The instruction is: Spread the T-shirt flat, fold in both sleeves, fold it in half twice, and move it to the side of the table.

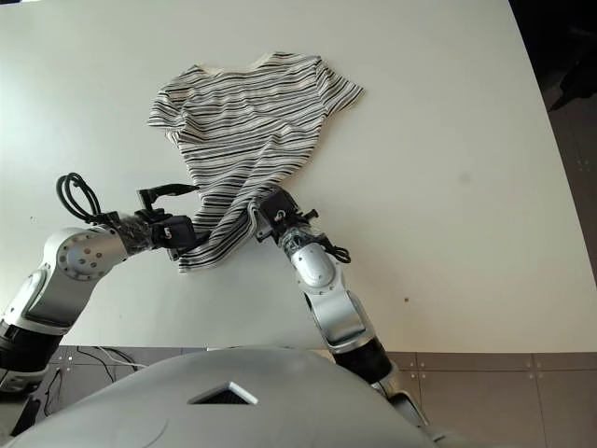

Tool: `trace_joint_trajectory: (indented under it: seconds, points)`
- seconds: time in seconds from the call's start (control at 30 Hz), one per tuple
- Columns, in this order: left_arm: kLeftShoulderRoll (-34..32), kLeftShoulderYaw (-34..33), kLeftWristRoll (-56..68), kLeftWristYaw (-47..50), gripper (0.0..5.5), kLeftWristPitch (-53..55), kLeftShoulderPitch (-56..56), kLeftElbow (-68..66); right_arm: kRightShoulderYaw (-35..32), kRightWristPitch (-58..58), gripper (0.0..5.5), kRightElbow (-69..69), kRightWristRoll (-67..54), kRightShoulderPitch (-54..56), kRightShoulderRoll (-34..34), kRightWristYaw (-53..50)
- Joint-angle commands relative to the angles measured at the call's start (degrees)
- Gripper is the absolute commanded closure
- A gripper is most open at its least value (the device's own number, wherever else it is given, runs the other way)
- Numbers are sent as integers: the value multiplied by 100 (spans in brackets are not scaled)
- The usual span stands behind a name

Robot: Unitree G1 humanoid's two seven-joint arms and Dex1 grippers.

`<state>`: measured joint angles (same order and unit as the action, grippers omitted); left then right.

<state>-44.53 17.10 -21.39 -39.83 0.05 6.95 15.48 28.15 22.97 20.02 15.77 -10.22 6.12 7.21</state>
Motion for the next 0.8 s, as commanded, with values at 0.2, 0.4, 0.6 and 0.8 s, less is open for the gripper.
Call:
trace_joint_trajectory:
  seconds: [0.2,0.4,0.6,0.8]
  points:
    - [-173,63,-232,-70,96,206,473,-498,235,116,378,1078,364,-527,1499,1243]
    - [-193,155,-276,-129,96,40,301,-683,442,36,378,269,440,-108,787,809]
    - [-133,109,-150,-129,96,106,368,-689,446,-35,378,62,595,12,606,598]
    - [-177,112,-135,-156,96,99,413,-683,156,178,378,-923,611,546,-68,-21]
